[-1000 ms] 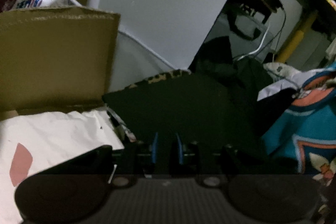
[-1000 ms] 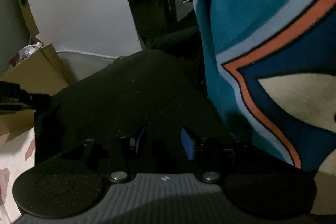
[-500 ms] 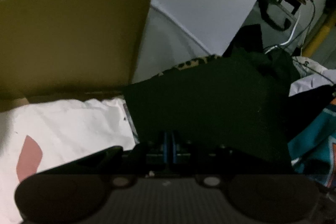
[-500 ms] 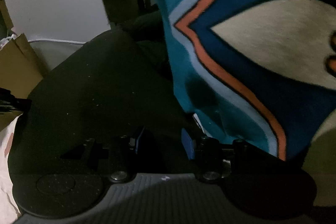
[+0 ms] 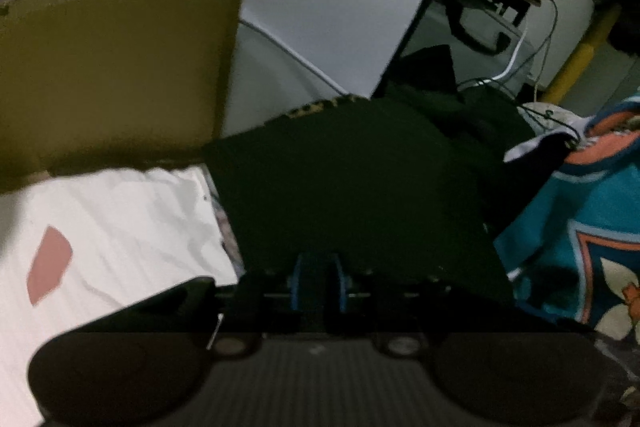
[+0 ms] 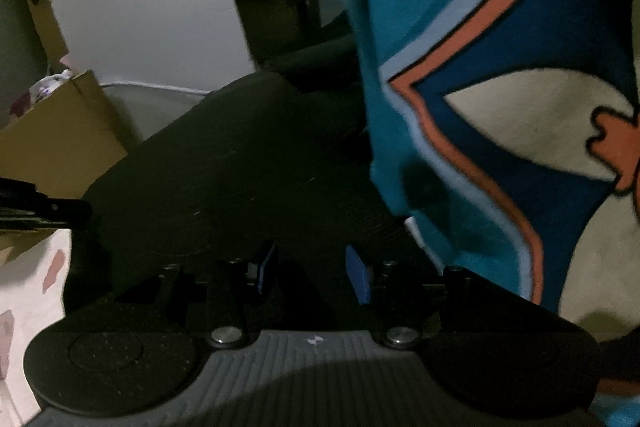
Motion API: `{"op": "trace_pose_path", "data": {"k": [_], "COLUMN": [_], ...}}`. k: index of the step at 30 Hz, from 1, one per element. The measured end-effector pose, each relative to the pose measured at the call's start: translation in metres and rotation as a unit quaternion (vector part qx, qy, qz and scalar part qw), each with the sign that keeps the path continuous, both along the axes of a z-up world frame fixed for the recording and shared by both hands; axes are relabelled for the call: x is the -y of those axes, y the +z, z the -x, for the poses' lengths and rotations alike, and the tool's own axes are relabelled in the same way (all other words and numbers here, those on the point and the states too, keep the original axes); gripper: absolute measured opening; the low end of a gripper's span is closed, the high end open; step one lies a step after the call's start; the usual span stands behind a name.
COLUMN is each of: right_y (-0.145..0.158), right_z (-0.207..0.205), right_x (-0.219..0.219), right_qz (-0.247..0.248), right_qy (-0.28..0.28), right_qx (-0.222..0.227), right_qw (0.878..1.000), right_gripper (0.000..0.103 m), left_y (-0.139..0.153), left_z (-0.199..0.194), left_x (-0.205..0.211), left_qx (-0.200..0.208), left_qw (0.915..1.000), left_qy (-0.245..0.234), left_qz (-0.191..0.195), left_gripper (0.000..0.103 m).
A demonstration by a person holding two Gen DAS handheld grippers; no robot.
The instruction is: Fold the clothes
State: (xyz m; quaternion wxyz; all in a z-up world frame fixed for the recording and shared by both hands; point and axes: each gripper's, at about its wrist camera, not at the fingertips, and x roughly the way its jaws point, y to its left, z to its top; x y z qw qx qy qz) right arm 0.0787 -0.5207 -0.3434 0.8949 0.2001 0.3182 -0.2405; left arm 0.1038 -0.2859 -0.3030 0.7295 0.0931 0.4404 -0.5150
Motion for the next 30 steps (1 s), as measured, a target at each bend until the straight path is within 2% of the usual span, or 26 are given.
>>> {"op": "trace_pose_path", "data": {"k": [5, 11, 25, 28, 30], "right_y": [-0.007, -0.015, -0.025, -0.023, -0.019], "right_z": [-0.003, 0.0, 0.013, 0.016, 0.018], "right_x": [-0.018, -0.028, -0.035, -0.038, -0.04], "right_qz": [-0.006, -0.021, -0.051, -0.057, -0.056], "right_qy": [0.026, 0.026, 0.029, 0.032, 0.034], "right_qx": [-0.011, -0.03, -0.062, -0.067, -0.066], "right_qw": [1.0, 0.999, 0.996, 0.996, 0.996], "right_gripper": [0.045, 0.046, 0.046, 0.046, 0.046], "left_y": [-0.01, -0.019, -0.036, -0.037, -0.037], "left_z": [0.016, 0.031, 0.048, 0.045, 0.042], "left_x": [-0.006, -0.018, -0.042, -0.049, -0.055], "left_qx": [-0.012, -0.014, -0.022, -0.042, -0.058], "left_qw": [0.9999, 0.9998, 0.9982, 0.9967, 0.995], "left_qy": [0.005, 0.009, 0.035, 0.053, 0.068], "left_qz": [-0.006, -0.012, -0.043, -0.046, -0.045], "left_gripper": [0.019, 0.028, 0.028, 0.031, 0.037]}}
